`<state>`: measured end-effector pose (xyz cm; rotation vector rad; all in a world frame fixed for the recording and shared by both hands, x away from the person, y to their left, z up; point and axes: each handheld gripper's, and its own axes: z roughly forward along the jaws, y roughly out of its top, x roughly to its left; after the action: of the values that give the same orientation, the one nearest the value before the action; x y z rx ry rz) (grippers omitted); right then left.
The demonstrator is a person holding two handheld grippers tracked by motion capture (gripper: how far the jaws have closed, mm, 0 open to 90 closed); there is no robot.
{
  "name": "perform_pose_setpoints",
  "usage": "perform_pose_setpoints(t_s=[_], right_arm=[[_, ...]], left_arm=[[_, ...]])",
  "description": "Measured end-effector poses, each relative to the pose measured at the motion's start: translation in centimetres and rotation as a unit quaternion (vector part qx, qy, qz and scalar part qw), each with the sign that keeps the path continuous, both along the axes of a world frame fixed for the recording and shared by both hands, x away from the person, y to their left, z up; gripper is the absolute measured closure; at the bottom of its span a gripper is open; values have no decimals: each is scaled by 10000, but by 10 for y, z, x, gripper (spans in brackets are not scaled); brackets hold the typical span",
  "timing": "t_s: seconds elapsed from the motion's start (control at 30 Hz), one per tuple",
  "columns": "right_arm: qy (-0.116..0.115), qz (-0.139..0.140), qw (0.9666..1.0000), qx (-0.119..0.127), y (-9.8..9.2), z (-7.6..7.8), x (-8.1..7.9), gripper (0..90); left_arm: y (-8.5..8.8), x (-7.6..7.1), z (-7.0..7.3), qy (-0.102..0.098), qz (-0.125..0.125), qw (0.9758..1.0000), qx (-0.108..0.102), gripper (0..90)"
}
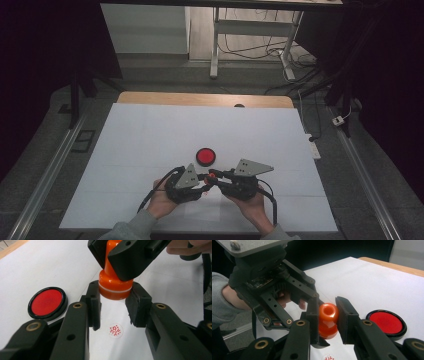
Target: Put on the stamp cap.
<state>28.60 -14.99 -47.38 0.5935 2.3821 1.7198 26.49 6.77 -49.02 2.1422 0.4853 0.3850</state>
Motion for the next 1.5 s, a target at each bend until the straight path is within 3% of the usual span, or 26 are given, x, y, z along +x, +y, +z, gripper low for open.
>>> perform_pose_setpoints(t_s=[0.8,1.33,1.5], right_arm=[[42,22,10000,-34,1,-2,0,725],[42,21,9998,-177,3,-14,-1,727],[12,0,10000,-96,2,-13,-1,726]], left_arm=[[-2,-2,-1,-47,34,9999,140,653],[-3,1,-8,204,-4,9993,329,652],[-2,1,-6,184,21,9997,160,651]])
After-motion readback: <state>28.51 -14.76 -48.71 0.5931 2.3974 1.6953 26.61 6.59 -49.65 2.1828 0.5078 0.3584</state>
